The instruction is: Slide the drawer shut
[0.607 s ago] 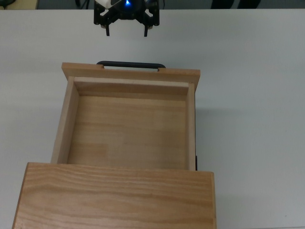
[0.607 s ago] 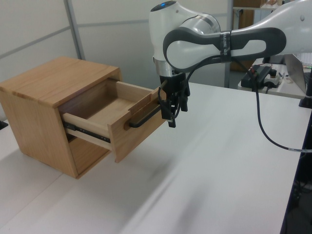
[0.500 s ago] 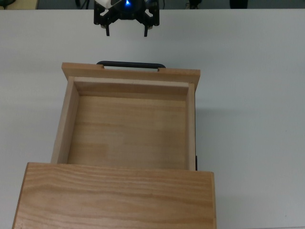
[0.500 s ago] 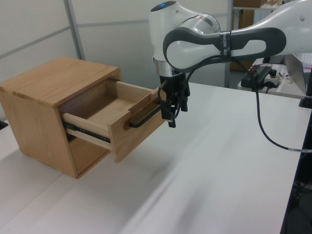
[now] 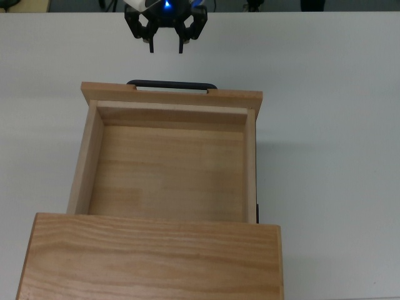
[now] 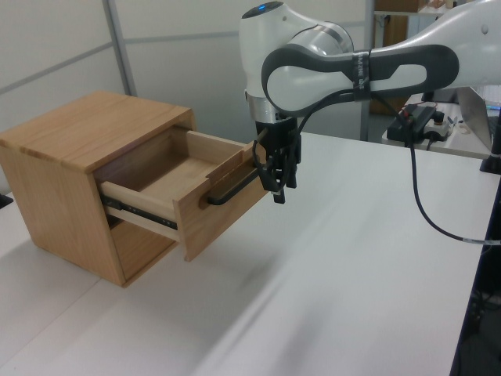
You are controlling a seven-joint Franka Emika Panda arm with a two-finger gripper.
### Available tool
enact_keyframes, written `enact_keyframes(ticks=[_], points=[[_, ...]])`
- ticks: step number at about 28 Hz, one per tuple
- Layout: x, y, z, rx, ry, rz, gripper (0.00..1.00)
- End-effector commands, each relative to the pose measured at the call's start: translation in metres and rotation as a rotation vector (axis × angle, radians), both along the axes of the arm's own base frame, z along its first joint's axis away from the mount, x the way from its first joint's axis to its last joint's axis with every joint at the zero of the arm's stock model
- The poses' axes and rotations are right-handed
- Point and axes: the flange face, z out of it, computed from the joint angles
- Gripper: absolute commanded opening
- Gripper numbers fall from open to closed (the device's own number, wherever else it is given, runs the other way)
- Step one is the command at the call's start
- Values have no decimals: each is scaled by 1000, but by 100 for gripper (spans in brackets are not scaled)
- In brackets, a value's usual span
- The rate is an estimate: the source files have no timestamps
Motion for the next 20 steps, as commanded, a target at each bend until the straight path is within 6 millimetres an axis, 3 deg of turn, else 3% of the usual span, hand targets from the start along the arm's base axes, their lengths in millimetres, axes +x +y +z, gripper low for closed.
enact_keyframes(ticks=[1, 7, 20], points=[[16, 5, -14, 4, -23, -27, 0], [32, 7, -21, 16, -85, -123, 0], [61, 12, -44, 51, -83, -136, 0]])
